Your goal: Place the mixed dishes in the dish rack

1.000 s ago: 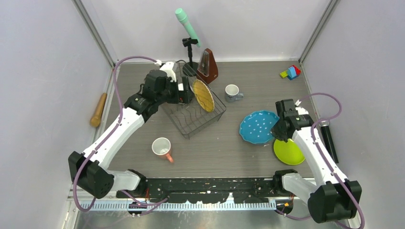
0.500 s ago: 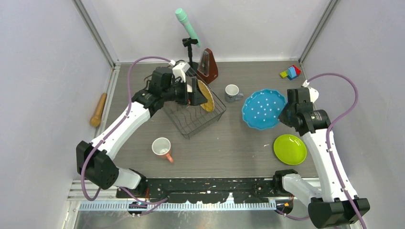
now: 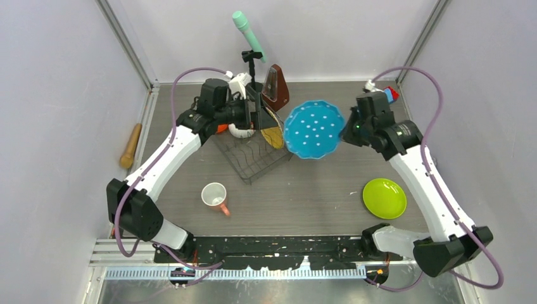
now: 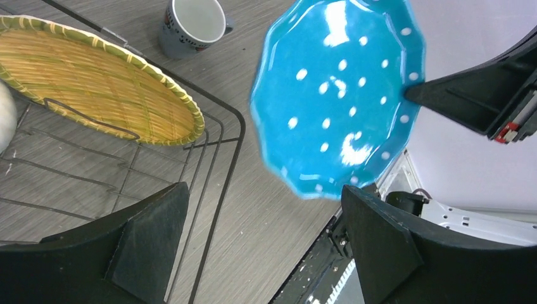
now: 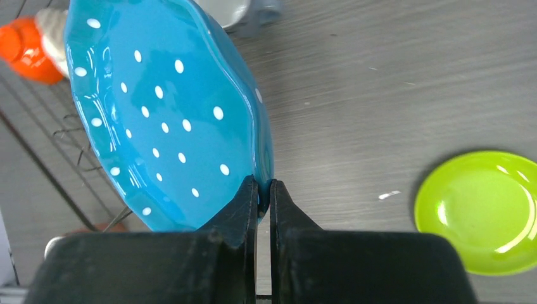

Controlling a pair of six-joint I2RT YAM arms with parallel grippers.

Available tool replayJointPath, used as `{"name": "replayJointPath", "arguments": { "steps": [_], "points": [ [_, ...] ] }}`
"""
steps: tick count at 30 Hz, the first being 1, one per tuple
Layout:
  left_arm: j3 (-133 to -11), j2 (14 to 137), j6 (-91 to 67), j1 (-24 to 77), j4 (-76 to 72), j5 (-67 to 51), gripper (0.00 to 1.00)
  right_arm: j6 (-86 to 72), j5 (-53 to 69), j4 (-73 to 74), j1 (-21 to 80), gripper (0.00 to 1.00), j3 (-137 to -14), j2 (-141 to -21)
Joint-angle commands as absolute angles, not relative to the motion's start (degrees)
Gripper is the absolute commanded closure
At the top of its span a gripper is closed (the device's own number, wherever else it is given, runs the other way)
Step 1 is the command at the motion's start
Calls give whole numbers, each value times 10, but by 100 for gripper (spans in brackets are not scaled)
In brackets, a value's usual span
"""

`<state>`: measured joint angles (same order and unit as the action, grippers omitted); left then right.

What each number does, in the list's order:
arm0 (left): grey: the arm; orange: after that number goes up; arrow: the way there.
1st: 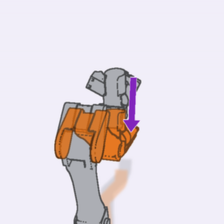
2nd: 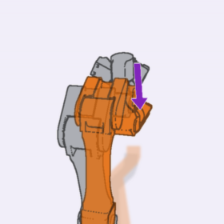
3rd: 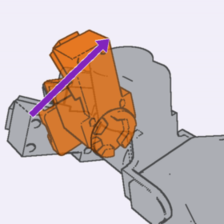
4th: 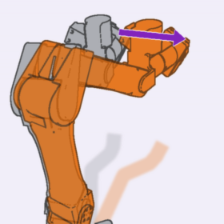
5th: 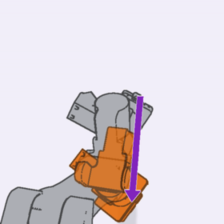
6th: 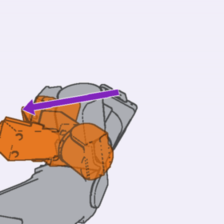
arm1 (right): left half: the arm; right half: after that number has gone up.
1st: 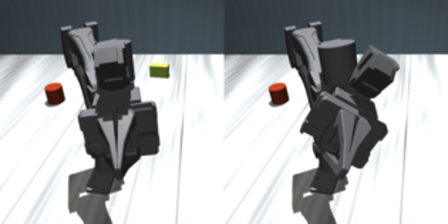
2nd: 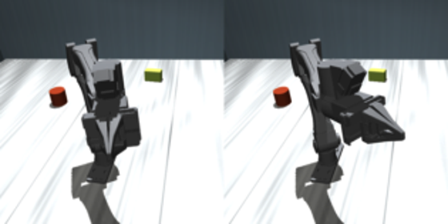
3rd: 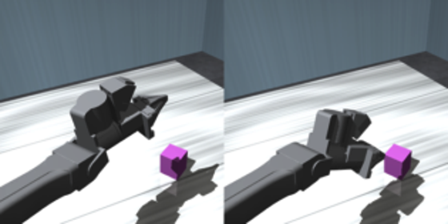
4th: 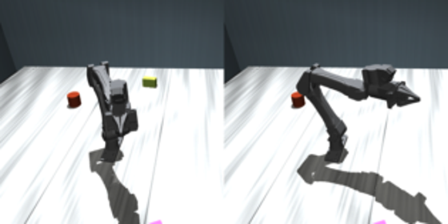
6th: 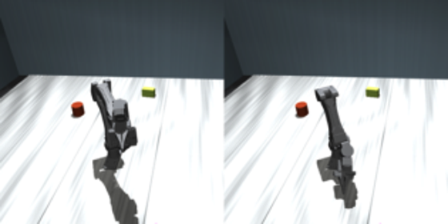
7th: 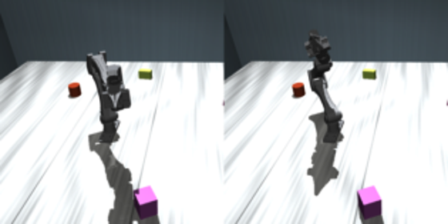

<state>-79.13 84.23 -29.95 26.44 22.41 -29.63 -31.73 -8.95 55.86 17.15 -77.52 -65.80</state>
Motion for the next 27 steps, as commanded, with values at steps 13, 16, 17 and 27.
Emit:
{"name": "replayJointPath", "arguments": {
  "steps": [13,16,17,27],
  "points": [
    [-762,840,-360,193,160,-421,13,-345,-15,365,331,100,-886,-749],
    [-756,849,-359,191,154,-433,18,-345,9,341,338,100,-881,-751],
    [-753,850,-357,190,152,-436,24,-342,16,337,338,100,-880,-752],
    [-679,863,-522,138,-72,-546,100,-331,41,307,331,98,-865,-754]
  ]
}}
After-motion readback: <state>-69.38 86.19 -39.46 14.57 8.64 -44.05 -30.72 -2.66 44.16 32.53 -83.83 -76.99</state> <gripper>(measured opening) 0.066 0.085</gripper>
